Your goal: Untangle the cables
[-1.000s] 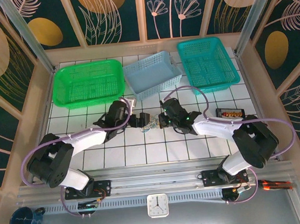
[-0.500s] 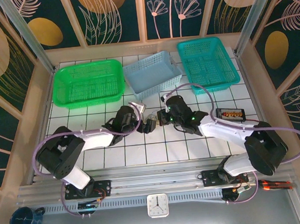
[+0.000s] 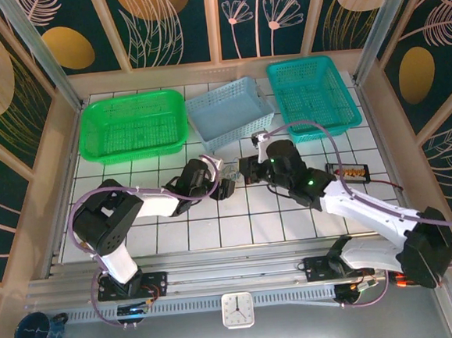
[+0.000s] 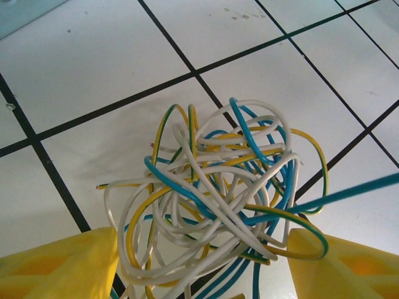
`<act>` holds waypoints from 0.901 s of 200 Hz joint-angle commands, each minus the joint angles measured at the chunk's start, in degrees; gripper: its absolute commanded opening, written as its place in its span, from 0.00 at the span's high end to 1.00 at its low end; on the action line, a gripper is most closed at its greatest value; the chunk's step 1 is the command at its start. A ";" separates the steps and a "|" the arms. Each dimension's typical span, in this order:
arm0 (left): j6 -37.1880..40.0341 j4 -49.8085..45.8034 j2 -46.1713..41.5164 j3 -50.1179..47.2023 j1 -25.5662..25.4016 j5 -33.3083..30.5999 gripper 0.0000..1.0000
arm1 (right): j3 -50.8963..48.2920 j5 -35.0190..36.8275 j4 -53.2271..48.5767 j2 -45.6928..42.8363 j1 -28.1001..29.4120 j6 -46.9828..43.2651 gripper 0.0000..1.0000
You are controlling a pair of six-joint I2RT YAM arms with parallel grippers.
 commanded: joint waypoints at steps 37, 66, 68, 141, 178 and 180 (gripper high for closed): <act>-0.92 2.16 -0.98 -2.67 -0.42 0.17 0.33 | 5.56 -1.12 2.27 -5.42 -0.28 1.53 1.00; -1.62 2.64 -1.09 -3.45 -0.41 0.07 0.33 | 7.30 -1.50 2.82 -5.72 -0.28 1.29 1.00; -1.74 2.65 -1.09 -3.56 -0.35 0.06 0.33 | 7.40 -1.48 2.79 -5.62 -0.28 1.27 1.00; -5.01 3.02 -13.82 -11.17 -0.34 -1.60 0.20 | 4.00 -0.34 3.04 -4.19 -0.29 1.53 1.00; -4.13 1.79 -20.09 -13.39 -0.40 -3.17 0.13 | 1.12 -1.08 4.74 -1.81 -0.37 2.03 1.00; -3.99 1.78 -20.36 -13.38 -0.40 -3.25 0.13 | 1.02 -1.16 4.83 -1.66 -0.37 2.05 1.00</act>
